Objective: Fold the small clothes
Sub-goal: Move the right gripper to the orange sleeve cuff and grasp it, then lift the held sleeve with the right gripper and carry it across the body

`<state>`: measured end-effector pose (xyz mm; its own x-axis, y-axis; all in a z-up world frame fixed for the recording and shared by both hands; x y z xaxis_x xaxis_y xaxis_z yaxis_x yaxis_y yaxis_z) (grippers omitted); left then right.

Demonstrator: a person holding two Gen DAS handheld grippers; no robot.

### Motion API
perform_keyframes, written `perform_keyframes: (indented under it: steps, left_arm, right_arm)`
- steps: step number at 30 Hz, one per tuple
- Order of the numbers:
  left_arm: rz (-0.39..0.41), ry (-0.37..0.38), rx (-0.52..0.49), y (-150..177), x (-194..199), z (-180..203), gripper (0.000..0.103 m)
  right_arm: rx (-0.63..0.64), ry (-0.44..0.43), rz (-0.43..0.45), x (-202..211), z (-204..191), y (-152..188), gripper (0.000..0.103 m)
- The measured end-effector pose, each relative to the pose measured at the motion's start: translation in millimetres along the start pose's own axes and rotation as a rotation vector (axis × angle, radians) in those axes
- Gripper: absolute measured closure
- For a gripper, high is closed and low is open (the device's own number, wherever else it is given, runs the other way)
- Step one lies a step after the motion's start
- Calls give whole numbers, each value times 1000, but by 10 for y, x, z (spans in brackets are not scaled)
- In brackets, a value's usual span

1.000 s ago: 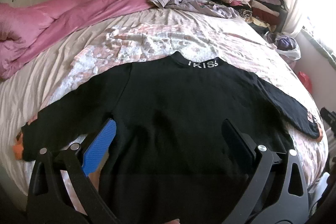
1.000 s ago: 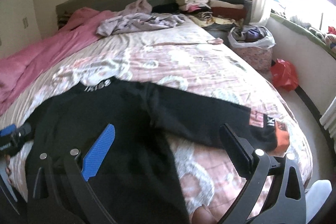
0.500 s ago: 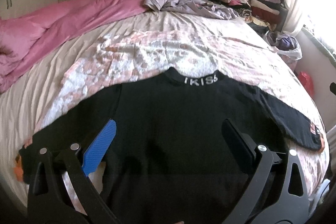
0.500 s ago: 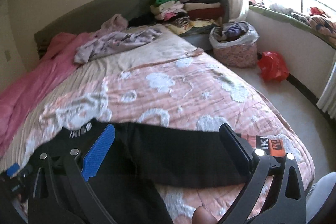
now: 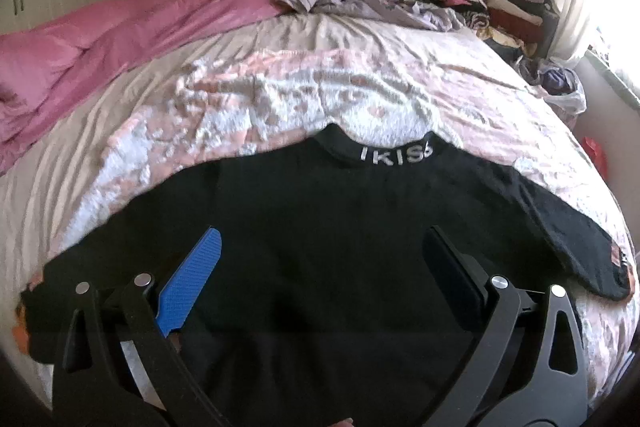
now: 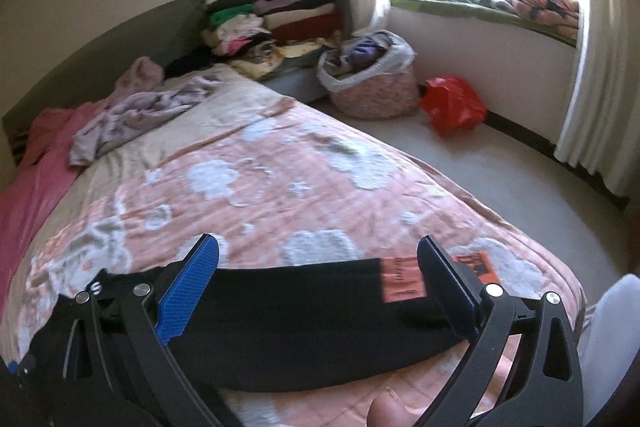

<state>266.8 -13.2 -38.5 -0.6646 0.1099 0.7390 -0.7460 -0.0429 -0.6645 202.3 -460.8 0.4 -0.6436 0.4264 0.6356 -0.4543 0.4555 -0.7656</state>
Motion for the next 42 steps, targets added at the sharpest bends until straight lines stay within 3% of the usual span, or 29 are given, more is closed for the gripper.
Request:
perform_keyframes:
  steps: [6,20,26,27,29,32,34,37,42]
  left_arm:
    - [-37,15,-23,186,-172,29,9]
    - [-51,28,-48,386,-255,37,9]
    - [-49,19,-31,444,-257,-19,9]
    - [-48,15,-27,447,-258,-29,9]
    - [-48,19,-12,455,-258,-46,9]
    - [-43,22,-13,456,-232,-38,9]
    - [-32,21,-16,450,-195,-34,9]
    - [-28,33,-8,451,-164,-34,9]
    - [-32,33,7,450,-145,-82,9]
  right_arm:
    - [-65,77,-21,-200,418,76,4]
    - [-148,216,-172,-806,1148,520,4]
    - [-201,185,-294,-1110,1286,776,6]
    - [-177,179,-291,-1099,1250,779,11]
    - [-109,172,-265,-1043,1153,734,52]
    - [-68,101,-237,-968,1005,679,76]
    - [-13,79,-194,-873,884,625,80]
    - [-4,-20,-136,-707,698,511,83]
    - [-38,-243,-91,-398,325,329,85]
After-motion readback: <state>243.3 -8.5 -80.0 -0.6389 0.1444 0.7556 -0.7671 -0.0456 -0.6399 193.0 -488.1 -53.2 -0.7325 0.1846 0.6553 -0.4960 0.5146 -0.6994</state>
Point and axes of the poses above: each gripper's, at about its wrist camera, not at the fingertips, and x roughly against the way its jaws point, z to its right, y to its underside, the point moved 6 cm from there along -x, roughly the way its jaws point, and after that the axes turned 6 degrees about y, right-handed, at the moved point
